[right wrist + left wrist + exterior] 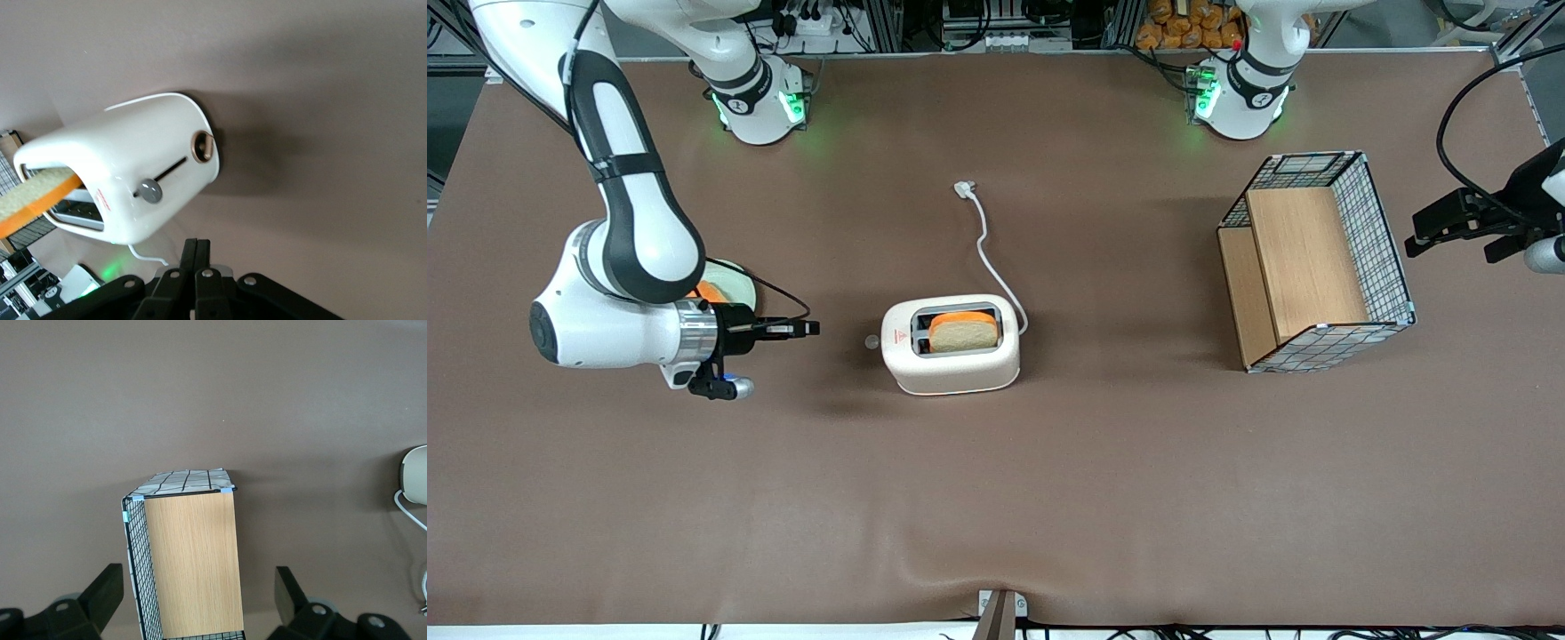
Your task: Press toaster button with right arm
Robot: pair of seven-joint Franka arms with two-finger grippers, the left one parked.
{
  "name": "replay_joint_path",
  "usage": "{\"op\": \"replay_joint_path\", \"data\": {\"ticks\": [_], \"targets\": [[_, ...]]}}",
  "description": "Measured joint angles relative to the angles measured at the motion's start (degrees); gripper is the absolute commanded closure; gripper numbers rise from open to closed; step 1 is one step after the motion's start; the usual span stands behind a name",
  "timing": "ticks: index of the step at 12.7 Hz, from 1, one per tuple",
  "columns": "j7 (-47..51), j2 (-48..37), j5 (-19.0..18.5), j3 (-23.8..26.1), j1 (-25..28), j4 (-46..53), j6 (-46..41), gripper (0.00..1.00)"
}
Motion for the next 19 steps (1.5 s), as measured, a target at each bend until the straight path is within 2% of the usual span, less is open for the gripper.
{"op": "replay_joint_path", "data": {"ticks": [4,19], "targets": [[0.0,0.6,2.3,0.0,2.9,0.0,4.3,1.00],[0.0,2.8,2.7,0.0,6.6,-0.1,8.0,1.00]]}}
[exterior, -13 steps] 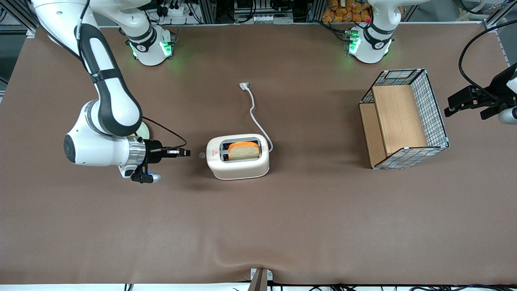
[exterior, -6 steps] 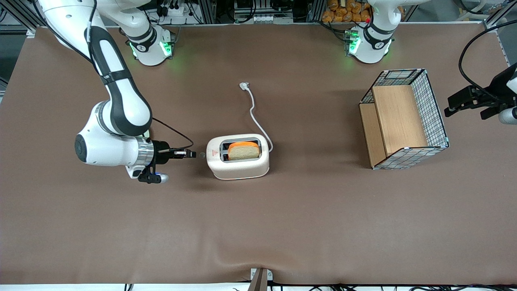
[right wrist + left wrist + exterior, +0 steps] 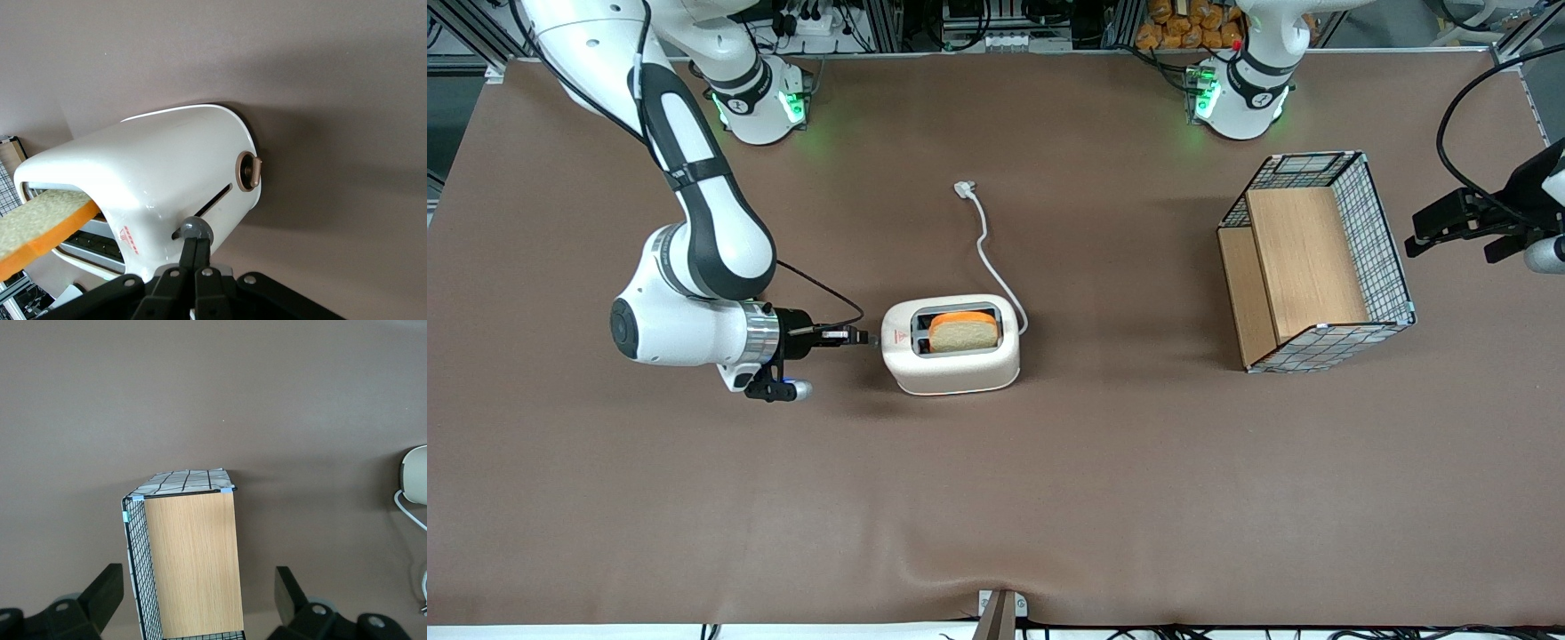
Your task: Press toaster button with right arm
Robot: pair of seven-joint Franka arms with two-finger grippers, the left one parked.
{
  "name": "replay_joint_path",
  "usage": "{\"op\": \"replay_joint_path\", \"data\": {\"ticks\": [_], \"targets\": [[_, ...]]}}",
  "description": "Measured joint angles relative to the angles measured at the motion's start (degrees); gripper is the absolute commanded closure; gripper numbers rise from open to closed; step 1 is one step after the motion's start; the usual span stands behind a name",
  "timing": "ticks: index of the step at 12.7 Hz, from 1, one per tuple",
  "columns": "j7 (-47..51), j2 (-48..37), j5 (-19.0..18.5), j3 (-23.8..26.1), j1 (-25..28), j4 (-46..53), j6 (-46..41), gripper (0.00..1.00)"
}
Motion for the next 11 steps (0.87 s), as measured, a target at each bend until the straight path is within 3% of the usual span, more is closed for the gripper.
{"op": "replay_joint_path", "data": {"ticks": [11], "targets": [[0.0,1.7,0.1,0.0,0.6,0.0,1.6,1.00]]}}
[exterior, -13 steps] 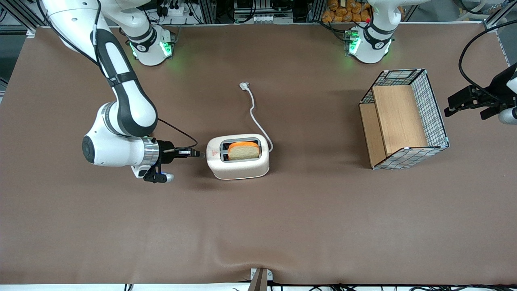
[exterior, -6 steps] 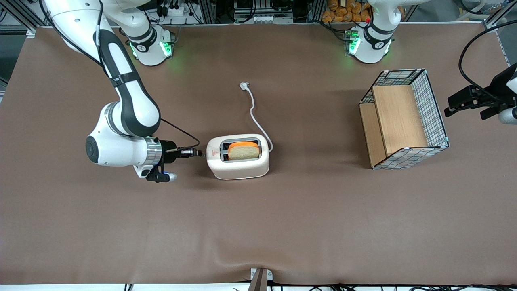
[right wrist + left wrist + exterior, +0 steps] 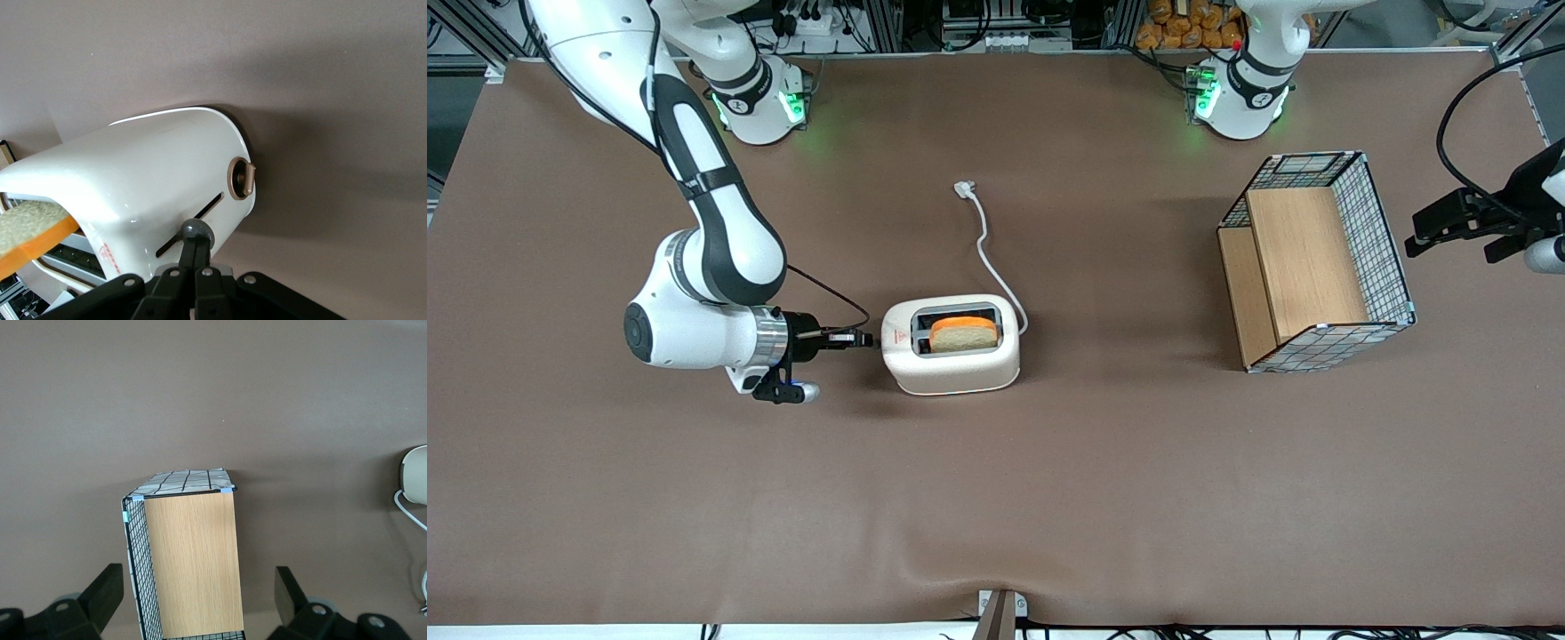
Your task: Press toaster button with right arm
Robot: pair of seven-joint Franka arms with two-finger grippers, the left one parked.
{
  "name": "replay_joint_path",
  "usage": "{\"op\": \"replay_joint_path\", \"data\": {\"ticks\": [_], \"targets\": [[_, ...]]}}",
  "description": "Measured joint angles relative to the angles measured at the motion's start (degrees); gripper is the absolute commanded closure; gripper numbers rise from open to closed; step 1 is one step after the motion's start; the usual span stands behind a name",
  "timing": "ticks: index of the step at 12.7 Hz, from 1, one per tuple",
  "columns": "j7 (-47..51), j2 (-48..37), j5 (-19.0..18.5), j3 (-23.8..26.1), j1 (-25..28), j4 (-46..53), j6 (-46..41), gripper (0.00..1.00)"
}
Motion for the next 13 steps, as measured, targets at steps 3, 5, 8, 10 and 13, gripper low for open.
{"op": "replay_joint_path", "data": {"ticks": [3,5,8,10,13], "targets": [[0.0,0.3,0.0,0.0,0.2,0.0,0.7,1.00],[0.0,1.0,0.0,0.0,0.5,-0.2,2.1,1.00],[-0.8,2.4,0.0,0.0,0.9,-0.3,3.8,1.00],[-1.6,2.9,0.1,0.0,1.0,-0.3,4.2,1.00],[-2.1,3.5,0.1,0.0,1.1,-0.3,4.9,1.00]]}}
